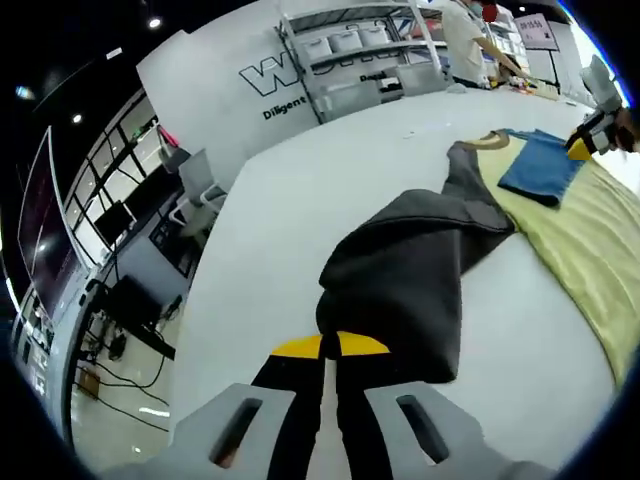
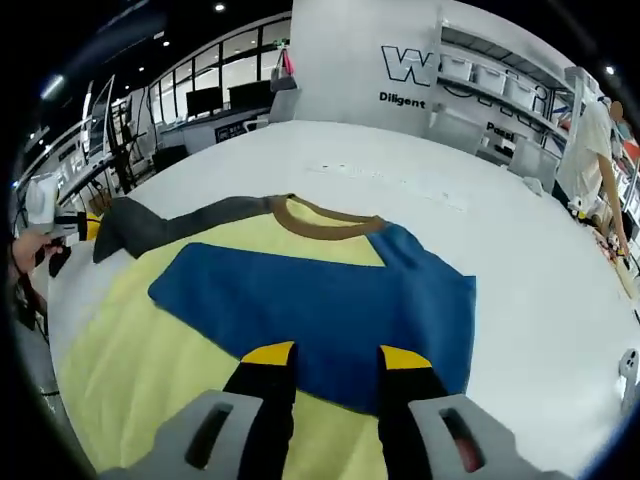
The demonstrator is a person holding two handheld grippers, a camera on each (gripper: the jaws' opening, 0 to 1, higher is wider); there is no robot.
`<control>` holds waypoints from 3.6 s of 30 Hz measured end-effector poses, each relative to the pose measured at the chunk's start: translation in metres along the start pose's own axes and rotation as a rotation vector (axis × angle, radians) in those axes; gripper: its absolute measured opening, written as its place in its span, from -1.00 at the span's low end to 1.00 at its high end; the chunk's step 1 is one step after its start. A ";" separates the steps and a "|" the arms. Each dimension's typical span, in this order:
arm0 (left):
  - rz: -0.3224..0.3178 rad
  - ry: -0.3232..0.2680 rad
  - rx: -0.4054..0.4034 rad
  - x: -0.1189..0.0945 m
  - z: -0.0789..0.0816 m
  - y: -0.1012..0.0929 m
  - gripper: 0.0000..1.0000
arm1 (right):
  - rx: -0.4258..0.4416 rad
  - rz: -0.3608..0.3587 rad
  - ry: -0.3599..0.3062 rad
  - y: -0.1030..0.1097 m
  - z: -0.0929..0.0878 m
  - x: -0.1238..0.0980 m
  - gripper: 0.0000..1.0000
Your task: Fold the garment on the visible template until the final outline fits inside the template.
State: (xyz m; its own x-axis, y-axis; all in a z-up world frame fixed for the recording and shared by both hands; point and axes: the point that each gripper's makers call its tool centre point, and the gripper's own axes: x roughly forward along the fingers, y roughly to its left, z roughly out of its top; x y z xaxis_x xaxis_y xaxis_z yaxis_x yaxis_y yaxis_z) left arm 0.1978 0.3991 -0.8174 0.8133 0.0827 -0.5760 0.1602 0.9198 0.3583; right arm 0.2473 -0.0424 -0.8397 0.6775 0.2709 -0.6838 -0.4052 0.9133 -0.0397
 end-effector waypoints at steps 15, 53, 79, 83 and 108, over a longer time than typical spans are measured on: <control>0.147 0.055 -0.068 -0.008 -0.027 0.041 -1.00 | 0.032 -0.002 0.007 -0.005 -0.008 -0.002 -0.46; 0.105 0.094 -0.070 -0.024 -0.026 0.050 -0.63 | 0.089 0.004 -0.028 0.000 -0.010 -0.020 -0.38; -0.240 -0.014 0.267 0.024 0.030 0.003 -0.52 | 0.079 0.030 -0.034 0.013 -0.013 -0.028 -0.36; -0.290 -0.021 0.359 0.035 0.033 -0.002 -0.50 | 0.079 0.032 -0.035 0.014 -0.014 -0.029 -0.36; -0.556 0.025 0.610 0.061 0.040 -0.022 -0.57 | 0.076 0.031 -0.032 0.015 -0.015 -0.035 -0.35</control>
State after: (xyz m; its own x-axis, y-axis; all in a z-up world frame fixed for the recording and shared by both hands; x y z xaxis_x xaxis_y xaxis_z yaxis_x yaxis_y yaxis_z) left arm 0.2664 0.3685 -0.8308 0.5141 -0.3080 -0.8005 0.8172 0.4592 0.3482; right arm 0.2080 -0.0433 -0.8273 0.6852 0.3080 -0.6600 -0.3794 0.9245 0.0375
